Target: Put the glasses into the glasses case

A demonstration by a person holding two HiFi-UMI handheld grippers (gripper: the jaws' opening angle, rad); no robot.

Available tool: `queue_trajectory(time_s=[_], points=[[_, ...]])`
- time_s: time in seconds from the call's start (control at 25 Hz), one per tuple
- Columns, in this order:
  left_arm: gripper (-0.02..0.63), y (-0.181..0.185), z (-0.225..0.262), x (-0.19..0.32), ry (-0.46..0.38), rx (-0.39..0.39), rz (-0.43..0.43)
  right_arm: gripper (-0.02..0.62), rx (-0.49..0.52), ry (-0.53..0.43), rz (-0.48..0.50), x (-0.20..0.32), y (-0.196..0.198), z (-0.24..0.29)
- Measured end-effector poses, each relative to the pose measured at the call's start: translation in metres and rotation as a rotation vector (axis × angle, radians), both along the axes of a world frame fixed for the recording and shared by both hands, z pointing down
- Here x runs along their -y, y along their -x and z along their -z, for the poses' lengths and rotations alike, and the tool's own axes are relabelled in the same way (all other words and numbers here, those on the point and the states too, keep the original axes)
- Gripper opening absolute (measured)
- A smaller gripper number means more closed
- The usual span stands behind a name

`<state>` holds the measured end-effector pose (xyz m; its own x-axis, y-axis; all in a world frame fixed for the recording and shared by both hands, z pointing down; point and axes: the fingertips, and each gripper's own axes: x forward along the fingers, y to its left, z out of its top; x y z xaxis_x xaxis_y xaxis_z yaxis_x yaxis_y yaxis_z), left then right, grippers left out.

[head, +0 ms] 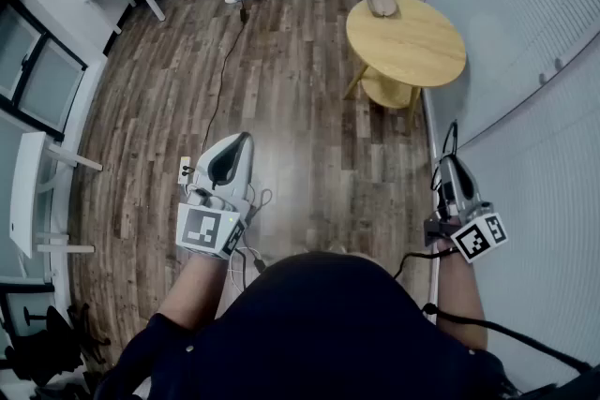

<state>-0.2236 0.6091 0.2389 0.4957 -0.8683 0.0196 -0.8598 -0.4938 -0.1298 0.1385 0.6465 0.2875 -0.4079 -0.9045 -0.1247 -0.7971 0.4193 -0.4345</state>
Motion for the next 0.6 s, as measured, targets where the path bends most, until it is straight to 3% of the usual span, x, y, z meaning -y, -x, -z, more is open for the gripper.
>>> queue_trajectory(time_s=[0.6], points=[[0.006, -0.022, -0.001, -0.005, -0.018, 0.012, -0.029, 0.034, -0.034, -0.002, 0.018, 0.007, -0.01, -0.009]])
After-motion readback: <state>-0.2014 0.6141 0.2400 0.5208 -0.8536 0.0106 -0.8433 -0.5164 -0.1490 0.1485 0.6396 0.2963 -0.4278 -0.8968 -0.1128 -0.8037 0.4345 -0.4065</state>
